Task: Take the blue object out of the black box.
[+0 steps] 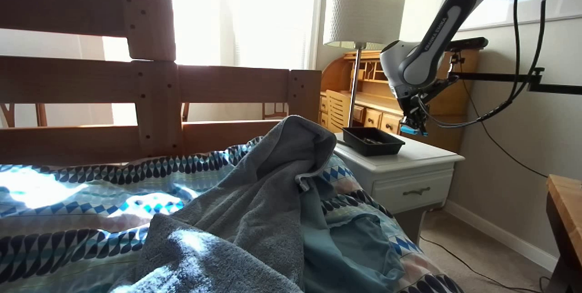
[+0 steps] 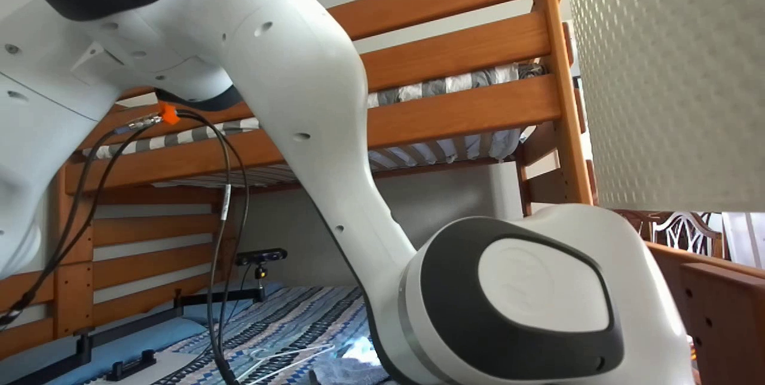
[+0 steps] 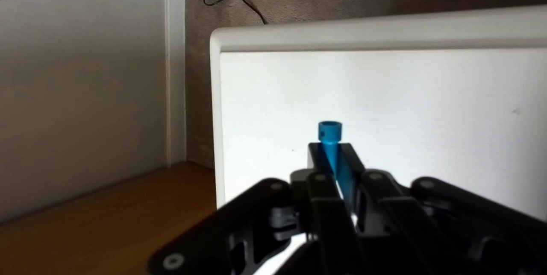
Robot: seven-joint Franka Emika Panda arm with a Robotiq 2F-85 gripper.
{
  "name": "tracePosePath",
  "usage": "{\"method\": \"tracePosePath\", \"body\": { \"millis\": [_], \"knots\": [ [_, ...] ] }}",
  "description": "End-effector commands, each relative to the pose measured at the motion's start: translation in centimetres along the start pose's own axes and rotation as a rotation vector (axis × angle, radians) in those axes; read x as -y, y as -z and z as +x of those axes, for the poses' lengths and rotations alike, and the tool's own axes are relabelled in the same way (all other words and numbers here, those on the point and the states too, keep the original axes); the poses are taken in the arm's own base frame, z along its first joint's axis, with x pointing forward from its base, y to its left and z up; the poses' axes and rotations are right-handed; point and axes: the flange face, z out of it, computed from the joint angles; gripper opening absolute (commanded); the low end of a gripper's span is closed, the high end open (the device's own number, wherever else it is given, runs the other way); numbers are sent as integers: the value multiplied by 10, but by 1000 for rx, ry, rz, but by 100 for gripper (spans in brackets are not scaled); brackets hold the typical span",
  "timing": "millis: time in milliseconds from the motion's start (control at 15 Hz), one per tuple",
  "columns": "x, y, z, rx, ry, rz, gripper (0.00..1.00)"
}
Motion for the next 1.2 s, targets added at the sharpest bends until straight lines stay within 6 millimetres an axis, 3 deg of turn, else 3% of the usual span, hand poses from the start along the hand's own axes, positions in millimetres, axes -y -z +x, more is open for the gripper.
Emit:
{"method": "tracePosePath", "body": {
  "millis": [0, 533, 933, 1000, 1133],
  "knots": [
    [9, -15, 0, -17, 54, -24, 3],
    [33, -42, 4, -70, 97, -34, 3],
    [36, -48, 5, -95, 95, -32, 3],
    [36, -48, 6, -98, 93, -35, 36],
    [36, -48, 6, -108, 93, -32, 43]
  ]
}}
